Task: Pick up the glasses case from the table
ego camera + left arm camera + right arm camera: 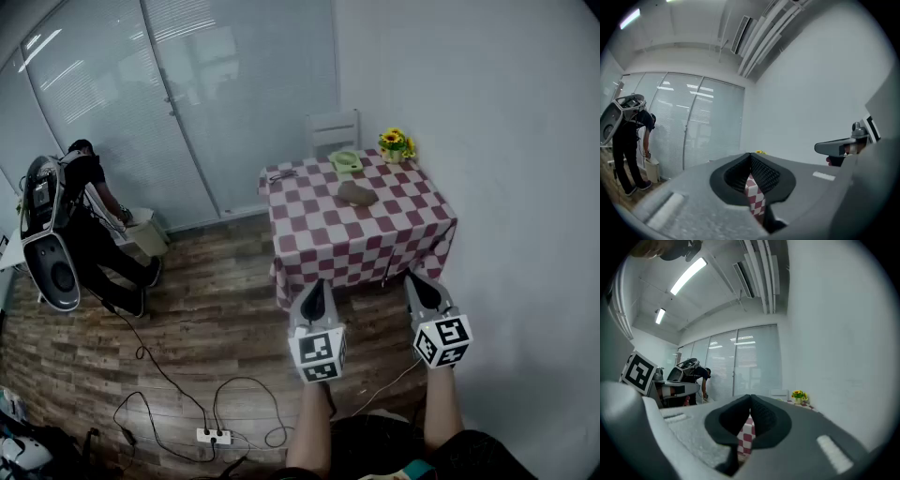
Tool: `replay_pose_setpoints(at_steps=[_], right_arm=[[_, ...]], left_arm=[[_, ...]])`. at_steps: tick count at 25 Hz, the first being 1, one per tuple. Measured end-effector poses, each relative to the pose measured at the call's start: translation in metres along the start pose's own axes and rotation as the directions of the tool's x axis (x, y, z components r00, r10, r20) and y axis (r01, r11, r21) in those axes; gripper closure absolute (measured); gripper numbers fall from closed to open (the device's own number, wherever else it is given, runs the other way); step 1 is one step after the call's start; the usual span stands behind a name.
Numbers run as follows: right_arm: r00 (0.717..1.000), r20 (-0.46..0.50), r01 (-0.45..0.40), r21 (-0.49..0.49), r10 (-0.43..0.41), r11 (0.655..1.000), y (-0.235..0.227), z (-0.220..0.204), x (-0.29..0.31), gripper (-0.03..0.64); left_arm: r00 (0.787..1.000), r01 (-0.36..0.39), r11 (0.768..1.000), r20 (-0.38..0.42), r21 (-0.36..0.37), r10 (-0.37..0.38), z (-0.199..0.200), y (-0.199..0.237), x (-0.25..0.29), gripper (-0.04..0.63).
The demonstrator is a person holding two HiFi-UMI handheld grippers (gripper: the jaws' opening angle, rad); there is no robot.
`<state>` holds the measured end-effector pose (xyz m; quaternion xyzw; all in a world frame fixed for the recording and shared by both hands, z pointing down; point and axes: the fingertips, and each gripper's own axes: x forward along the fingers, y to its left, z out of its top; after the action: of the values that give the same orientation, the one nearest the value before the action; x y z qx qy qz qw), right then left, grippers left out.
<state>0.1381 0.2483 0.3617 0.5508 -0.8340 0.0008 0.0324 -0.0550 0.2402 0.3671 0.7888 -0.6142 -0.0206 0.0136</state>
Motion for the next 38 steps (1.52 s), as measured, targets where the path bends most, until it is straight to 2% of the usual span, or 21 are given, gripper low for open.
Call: replay_pose_setpoints(at_steps=[6, 10, 21, 28, 33, 38], right_arm=[[1.000, 0.002, -0.010, -0.011, 0.010, 1.000, 0.009, 0.001, -0.002, 0.612], [1.000, 0.005, 0.015, -0.007, -0.015, 1.000, 0.010, 0.001, -0.005, 0.612], [0.998, -0.053, 0.016, -0.020, -0.017, 1.000, 0.004, -0.017, -0.010, 0.612], [0.997, -0.070, 0.016, -0.008, -0.016, 1.000, -0.014, -0.031, 0.023, 0.612], [0.996, -0.085, 0.017, 0.028, -0.014, 0.999, -0.033, -0.041, 0.055, 0.612], [0.994, -0.109, 0.019, 0.064, -0.012, 0.998, -0.054, -0.050, 0.099, 0.612]], left_arm=[[1.000, 0.010, 1.000, -0.006, -0.010, -0.010, 0.000, 0.002, -0.006, 0.584], [1.000, 0.009, 1.000, -0.016, -0.012, -0.010, -0.004, 0.003, -0.008, 0.584], [0.998, 0.021, 0.998, -0.059, -0.055, -0.024, -0.029, -0.003, -0.004, 0.584], [0.996, 0.029, 0.998, -0.079, -0.051, -0.033, -0.042, 0.002, 0.034, 0.584], [0.991, 0.049, 0.999, -0.126, 0.014, -0.047, -0.060, -0.001, 0.070, 0.584], [0.978, 0.072, 0.997, -0.197, -0.003, -0.071, -0.087, 0.003, 0.116, 0.584]])
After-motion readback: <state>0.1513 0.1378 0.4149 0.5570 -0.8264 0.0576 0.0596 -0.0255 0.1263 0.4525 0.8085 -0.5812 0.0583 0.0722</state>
